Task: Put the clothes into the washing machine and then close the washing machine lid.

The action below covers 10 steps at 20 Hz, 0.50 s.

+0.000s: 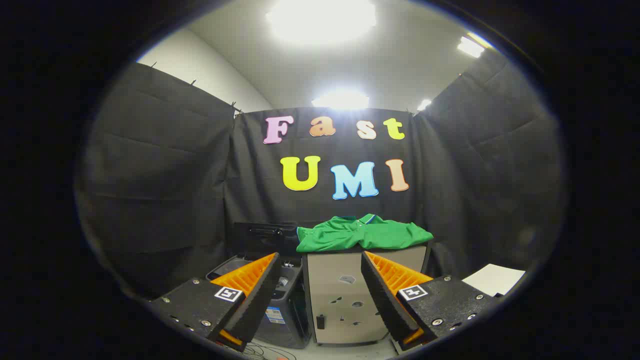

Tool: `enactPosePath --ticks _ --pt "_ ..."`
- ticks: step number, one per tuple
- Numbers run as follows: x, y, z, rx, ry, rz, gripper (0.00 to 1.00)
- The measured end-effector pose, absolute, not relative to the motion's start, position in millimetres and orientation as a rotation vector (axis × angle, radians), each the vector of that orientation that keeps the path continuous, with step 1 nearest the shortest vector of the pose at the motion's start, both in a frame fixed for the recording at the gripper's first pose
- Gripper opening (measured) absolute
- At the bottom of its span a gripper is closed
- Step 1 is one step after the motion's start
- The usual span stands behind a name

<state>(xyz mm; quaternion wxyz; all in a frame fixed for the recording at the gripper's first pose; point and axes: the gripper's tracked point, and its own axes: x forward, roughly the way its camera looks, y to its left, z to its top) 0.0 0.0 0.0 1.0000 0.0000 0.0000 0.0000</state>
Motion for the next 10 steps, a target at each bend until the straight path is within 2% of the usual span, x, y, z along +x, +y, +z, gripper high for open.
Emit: enactPosePath --ticks 10 --pt "-1.5 -2.6 -8.0 0.006 0.013 0.008 0.98"
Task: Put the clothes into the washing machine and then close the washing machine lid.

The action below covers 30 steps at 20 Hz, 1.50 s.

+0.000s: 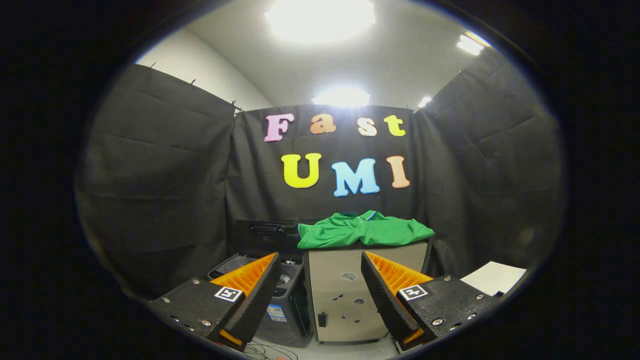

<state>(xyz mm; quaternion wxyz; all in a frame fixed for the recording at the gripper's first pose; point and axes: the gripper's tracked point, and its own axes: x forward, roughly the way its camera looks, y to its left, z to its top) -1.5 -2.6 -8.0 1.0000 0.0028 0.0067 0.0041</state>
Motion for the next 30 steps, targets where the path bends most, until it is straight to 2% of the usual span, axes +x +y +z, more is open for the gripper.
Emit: enactPosePath --ticks 21,30 --pt "8 -3 -18 0.02 0.06 -0.005 0.98" --pt "17 -12 -6 0.038 0.067 -0.057 0.97"
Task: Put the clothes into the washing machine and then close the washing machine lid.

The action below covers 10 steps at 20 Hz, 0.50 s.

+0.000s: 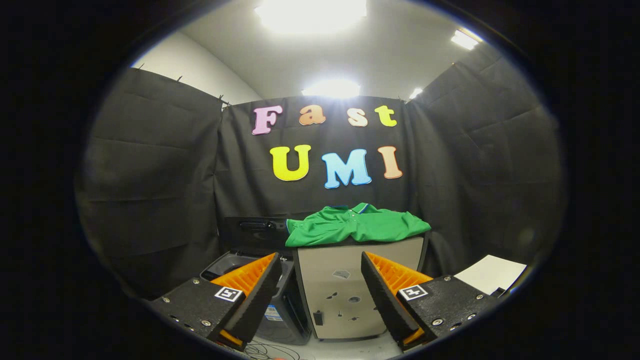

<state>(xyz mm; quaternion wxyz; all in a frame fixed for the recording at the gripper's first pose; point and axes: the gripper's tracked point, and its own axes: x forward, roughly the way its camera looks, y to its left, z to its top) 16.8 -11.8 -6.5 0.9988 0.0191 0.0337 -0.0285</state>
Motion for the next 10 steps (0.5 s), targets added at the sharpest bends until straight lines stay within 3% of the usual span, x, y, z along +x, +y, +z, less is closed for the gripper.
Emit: enactPosePath --ticks 10 --pt "98 -46 16 0.01 0.105 -0.108 0.98"
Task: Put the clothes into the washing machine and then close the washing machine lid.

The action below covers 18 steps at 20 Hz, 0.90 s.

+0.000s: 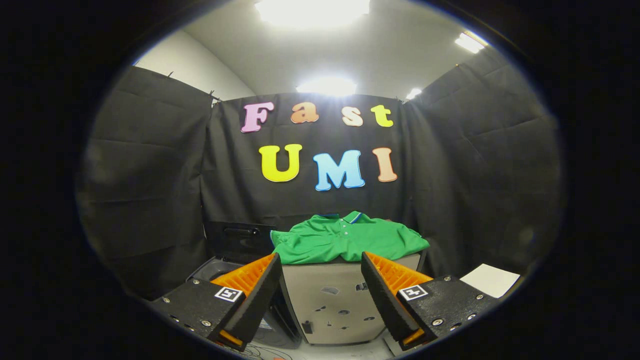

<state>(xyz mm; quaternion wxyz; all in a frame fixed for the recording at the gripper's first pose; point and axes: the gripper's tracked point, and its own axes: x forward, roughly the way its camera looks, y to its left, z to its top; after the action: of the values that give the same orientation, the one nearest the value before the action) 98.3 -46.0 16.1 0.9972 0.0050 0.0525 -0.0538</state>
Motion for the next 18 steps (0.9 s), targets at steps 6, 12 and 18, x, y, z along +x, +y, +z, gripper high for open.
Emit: enactPosePath --ticks 6,12,18 --pt "168 -83 4 -0.003 0.211 -0.16 0.98" --pt "236 -113 -14 0.05 0.286 -0.19 0.98" --pt "299 -125 -46 0.068 0.44 -0.195 0.98"
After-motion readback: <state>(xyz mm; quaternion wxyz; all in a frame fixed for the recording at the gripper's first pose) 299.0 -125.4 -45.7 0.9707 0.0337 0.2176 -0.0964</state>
